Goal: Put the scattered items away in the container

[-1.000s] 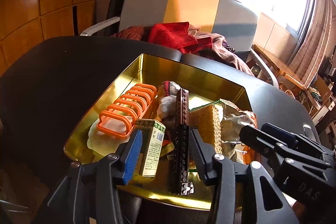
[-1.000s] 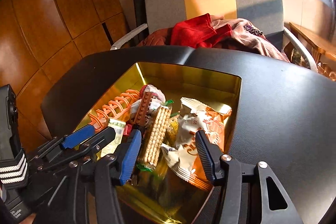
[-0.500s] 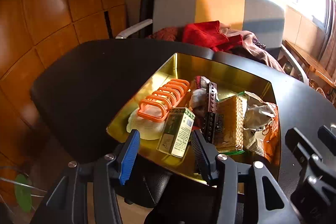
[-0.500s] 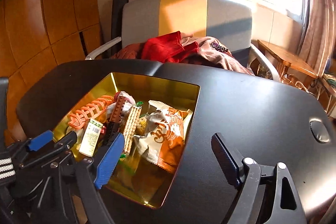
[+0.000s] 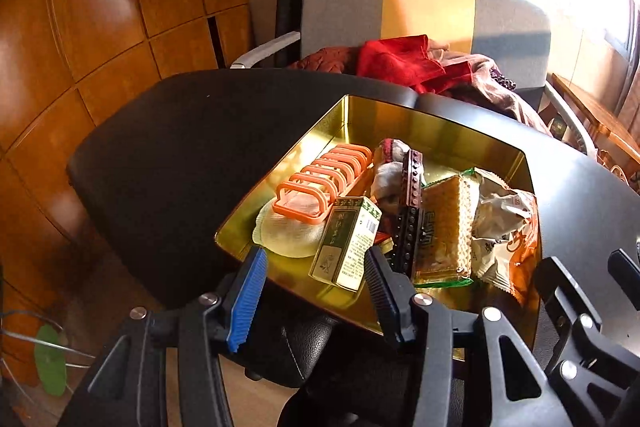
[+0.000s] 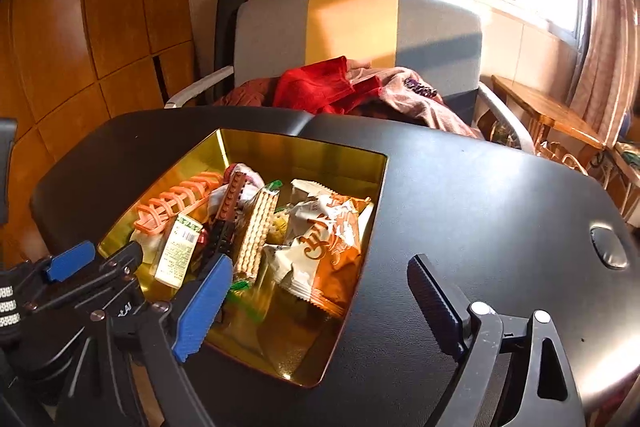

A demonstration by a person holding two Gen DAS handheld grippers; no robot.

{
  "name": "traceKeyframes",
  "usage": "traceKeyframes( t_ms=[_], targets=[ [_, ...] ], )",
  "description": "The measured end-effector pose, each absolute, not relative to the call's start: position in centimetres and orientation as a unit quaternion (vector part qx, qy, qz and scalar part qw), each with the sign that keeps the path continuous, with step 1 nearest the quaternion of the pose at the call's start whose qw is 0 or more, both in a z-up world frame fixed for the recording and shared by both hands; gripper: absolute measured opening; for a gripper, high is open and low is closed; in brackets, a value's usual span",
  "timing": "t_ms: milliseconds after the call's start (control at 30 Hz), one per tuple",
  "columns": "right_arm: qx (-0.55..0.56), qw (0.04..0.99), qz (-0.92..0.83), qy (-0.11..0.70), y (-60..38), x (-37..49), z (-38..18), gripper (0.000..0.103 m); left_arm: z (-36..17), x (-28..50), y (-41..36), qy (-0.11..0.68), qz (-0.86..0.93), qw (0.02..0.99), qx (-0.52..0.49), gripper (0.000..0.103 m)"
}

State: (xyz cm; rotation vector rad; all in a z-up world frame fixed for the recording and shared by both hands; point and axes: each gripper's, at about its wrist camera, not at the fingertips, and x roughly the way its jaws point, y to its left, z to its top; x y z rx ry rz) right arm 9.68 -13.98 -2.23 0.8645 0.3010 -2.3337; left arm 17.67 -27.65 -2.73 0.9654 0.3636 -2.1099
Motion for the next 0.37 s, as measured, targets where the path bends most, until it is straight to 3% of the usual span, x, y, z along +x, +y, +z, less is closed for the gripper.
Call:
traceKeyframes(
  t_ms=[133, 200, 333, 367],
  targets=[
    [0.320, 0.308, -0.888, 0.117, -14.11, 9.79, -2.02, 0.093, -2.75, 17.51, -27.70, 0.143, -0.828, 0.385, 0.381, 0.051],
    [0.316, 0.307, -0.890, 0.119, -14.17, 9.86, -1.91, 0.093, -2.61, 17.61, -27.58, 0.136, -0.831, 0.387, 0.375, 0.044],
    [0.317, 0.304, -0.890, 0.119, -14.35, 9.87, -1.93, 0.094, -2.32, 17.71, -27.30, 0.138, -0.839, 0.377, 0.367, 0.040],
    [0.317, 0.302, -0.891, 0.119, -14.37, 9.81, -1.92, 0.094, -2.30, 17.69, -27.28, 0.140, -0.839, 0.374, 0.370, 0.043]
  ],
)
